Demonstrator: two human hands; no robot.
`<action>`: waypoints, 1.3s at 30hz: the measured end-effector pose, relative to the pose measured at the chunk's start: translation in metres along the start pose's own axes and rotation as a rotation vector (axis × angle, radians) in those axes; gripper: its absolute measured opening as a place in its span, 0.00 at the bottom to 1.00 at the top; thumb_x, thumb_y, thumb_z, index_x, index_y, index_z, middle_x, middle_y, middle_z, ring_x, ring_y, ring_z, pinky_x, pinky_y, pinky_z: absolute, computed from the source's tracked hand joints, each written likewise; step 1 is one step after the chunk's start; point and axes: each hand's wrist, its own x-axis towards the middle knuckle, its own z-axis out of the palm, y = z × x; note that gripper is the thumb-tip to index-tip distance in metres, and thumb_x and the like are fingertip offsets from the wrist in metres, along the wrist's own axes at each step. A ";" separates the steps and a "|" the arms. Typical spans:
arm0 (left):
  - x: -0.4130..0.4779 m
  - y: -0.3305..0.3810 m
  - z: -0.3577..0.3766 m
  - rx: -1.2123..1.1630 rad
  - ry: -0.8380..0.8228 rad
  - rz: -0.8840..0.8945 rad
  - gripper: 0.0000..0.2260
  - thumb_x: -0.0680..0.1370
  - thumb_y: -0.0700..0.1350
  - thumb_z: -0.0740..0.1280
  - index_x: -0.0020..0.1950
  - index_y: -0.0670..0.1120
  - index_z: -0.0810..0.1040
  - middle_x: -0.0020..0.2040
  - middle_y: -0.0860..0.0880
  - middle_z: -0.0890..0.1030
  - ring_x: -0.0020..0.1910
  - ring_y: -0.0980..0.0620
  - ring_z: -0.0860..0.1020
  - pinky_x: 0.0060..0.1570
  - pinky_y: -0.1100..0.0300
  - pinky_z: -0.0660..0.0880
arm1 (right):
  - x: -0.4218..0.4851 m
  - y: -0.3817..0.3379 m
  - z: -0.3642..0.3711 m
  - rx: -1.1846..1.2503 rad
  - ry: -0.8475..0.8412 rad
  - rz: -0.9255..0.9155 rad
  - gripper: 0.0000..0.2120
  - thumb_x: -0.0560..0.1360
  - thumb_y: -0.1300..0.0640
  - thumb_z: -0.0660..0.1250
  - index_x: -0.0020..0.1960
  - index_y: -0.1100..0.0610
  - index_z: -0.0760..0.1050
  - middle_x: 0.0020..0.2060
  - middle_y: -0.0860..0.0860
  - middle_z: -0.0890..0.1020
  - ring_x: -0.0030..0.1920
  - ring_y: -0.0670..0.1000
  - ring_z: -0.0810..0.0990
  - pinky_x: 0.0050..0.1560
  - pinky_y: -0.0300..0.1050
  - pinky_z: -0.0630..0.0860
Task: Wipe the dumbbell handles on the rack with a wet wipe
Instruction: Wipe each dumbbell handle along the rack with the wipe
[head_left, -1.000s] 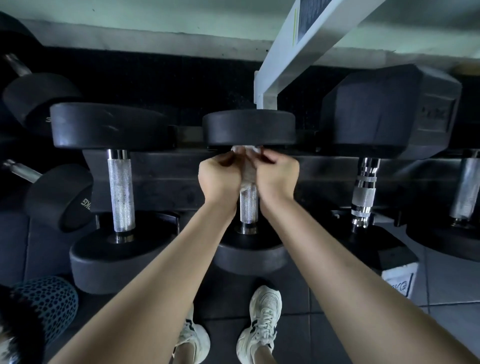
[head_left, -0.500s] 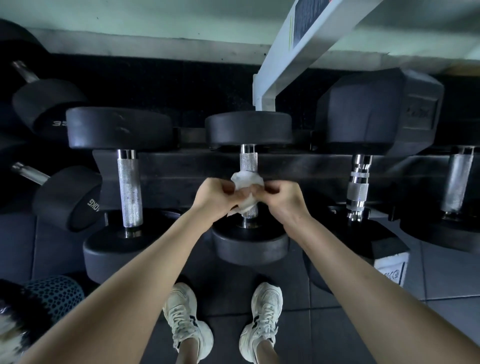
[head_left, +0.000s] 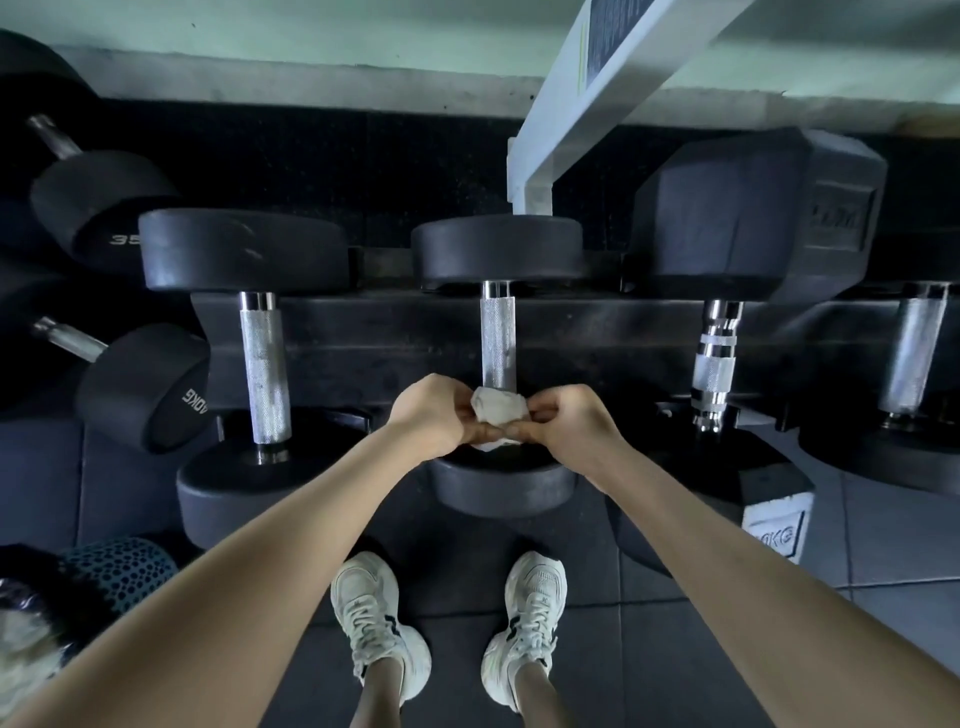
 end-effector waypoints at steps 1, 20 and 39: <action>-0.001 -0.001 0.001 -0.014 0.019 -0.001 0.17 0.67 0.56 0.76 0.46 0.46 0.80 0.39 0.50 0.80 0.41 0.50 0.78 0.37 0.59 0.72 | -0.002 0.000 0.001 -0.011 0.004 -0.001 0.12 0.67 0.56 0.77 0.44 0.63 0.82 0.42 0.59 0.85 0.47 0.56 0.83 0.54 0.54 0.79; 0.002 0.005 -0.002 -0.653 0.250 -0.080 0.13 0.70 0.47 0.75 0.52 0.45 0.82 0.46 0.50 0.83 0.48 0.52 0.80 0.52 0.58 0.76 | 0.013 -0.022 -0.008 0.289 0.152 0.004 0.05 0.67 0.56 0.76 0.40 0.56 0.81 0.35 0.48 0.84 0.37 0.43 0.82 0.38 0.33 0.76; 0.011 0.024 -0.012 -0.740 0.346 -0.039 0.10 0.74 0.48 0.71 0.38 0.41 0.80 0.34 0.47 0.76 0.35 0.52 0.71 0.37 0.58 0.67 | 0.025 -0.044 -0.010 0.419 0.223 -0.020 0.04 0.71 0.59 0.73 0.38 0.55 0.80 0.30 0.43 0.81 0.30 0.37 0.79 0.33 0.27 0.72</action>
